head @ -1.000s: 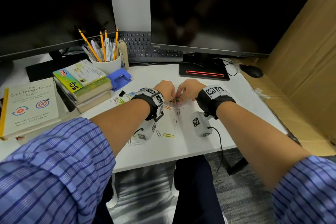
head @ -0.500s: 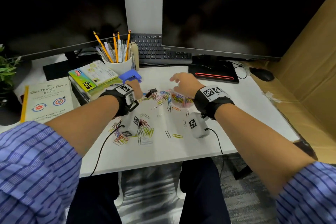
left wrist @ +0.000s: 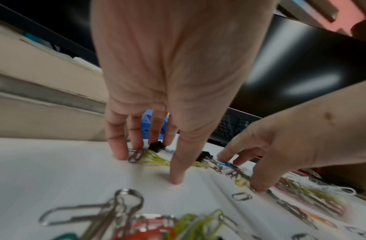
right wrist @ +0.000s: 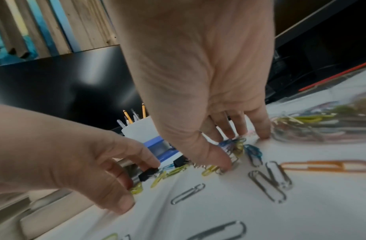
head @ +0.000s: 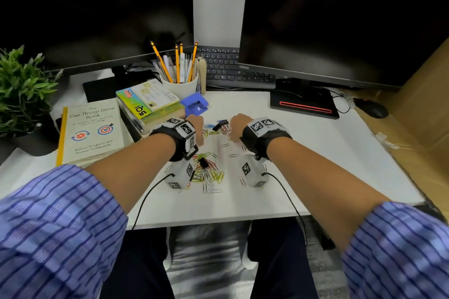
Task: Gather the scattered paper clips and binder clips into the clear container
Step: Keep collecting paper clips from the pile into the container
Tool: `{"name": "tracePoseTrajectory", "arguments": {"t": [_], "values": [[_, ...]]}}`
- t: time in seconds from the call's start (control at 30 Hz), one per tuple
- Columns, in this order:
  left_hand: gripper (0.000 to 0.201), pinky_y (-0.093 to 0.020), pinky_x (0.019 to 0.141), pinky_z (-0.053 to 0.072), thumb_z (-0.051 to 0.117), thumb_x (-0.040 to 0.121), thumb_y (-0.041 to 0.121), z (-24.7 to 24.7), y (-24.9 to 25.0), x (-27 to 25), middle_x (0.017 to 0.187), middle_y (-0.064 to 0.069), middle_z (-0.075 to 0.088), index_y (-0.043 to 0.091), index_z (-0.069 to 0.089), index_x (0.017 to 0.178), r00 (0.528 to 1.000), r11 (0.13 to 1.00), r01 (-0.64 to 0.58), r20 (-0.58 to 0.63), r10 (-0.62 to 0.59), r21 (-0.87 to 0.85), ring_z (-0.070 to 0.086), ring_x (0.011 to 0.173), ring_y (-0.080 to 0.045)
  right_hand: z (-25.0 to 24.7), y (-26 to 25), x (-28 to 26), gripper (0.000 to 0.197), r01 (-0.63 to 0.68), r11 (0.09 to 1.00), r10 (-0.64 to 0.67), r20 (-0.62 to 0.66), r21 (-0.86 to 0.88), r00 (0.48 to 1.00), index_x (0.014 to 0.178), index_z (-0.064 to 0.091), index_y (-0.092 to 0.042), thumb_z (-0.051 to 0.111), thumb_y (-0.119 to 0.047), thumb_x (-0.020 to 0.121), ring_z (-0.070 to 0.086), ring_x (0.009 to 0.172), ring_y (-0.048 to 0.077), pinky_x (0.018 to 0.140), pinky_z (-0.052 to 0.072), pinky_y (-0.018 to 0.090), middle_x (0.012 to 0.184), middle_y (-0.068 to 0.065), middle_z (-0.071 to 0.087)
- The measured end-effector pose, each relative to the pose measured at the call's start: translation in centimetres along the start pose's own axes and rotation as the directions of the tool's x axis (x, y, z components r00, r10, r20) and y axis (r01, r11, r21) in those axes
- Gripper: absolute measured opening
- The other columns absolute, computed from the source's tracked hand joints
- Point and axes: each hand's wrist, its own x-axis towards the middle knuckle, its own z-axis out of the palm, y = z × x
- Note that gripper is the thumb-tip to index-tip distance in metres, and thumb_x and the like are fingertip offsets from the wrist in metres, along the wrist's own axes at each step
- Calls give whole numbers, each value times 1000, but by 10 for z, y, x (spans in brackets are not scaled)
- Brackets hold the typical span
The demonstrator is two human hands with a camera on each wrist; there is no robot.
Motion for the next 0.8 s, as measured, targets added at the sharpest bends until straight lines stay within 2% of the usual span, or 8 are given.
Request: {"name": "tracePoseTrajectory", "arguments": {"t": [0.07,0.23,0.4,0.5,0.53,0.63,0.73,0.8], "values": [[39,-23,56,33,72,77,19,1,2,-2,79,2,40,11,41,99,999,999,-35,0,35,-12,40,63,-13,-6,-6,-17,12,35,999,-36,-10,-30,999,84,56,-12,61,-20,77,62,81,27,80,55,32,98,9,66],[51,-28,71,37,70,79,11,8,8,-6,119,-14,56,7,49,124,996,995,-91,-21,90,-42,45,88,-20,-5,-3,-41,38,112,994,-112,-12,12,994,121,60,-2,62,-6,84,57,114,28,96,49,33,124,14,60],[44,-31,63,41,58,90,14,-3,1,-20,103,-13,55,1,39,128,997,998,50,-68,-48,30,56,81,-24,-8,8,-52,64,99,992,-103,49,75,993,136,46,-5,73,-19,80,49,123,28,99,42,32,136,13,49],[12,-30,59,46,58,89,19,-8,2,-27,93,-10,57,8,56,84,998,996,68,-2,-68,55,59,72,-21,-8,10,-52,73,74,993,-84,120,90,989,139,43,-5,76,-27,78,48,126,29,100,42,33,140,13,48],[20,-28,58,47,61,85,22,-8,3,-25,82,-7,57,11,53,71,997,996,65,35,-67,56,57,65,-21,-8,8,-52,72,82,992,-93,119,94,989,141,42,-5,75,-24,79,46,128,28,101,40,32,142,12,46],[24,-33,72,53,69,78,26,-6,7,-22,81,-5,59,12,50,74,989,999,49,139,-50,10,62,78,-25,-6,-5,-53,55,169,981,-174,42,91,984,134,52,-7,70,-12,82,50,124,26,99,42,31,137,11,52],[24,-27,72,45,65,84,13,-5,17,-25,71,-1,52,14,48,67,984,999,5,178,3,-43,55,82,-22,2,-15,-53,39,257,960,-256,-30,109,966,120,63,-10,69,-14,82,58,110,26,85,47,29,122,11,62],[5,-22,76,44,59,88,6,-7,20,-28,86,-3,56,10,62,90,984,998,-23,174,31,-51,53,85,-18,4,-14,-53,37,291,946,-290,-30,145,957,118,65,-14,70,-17,82,57,106,23,80,42,26,121,8,62]]}}
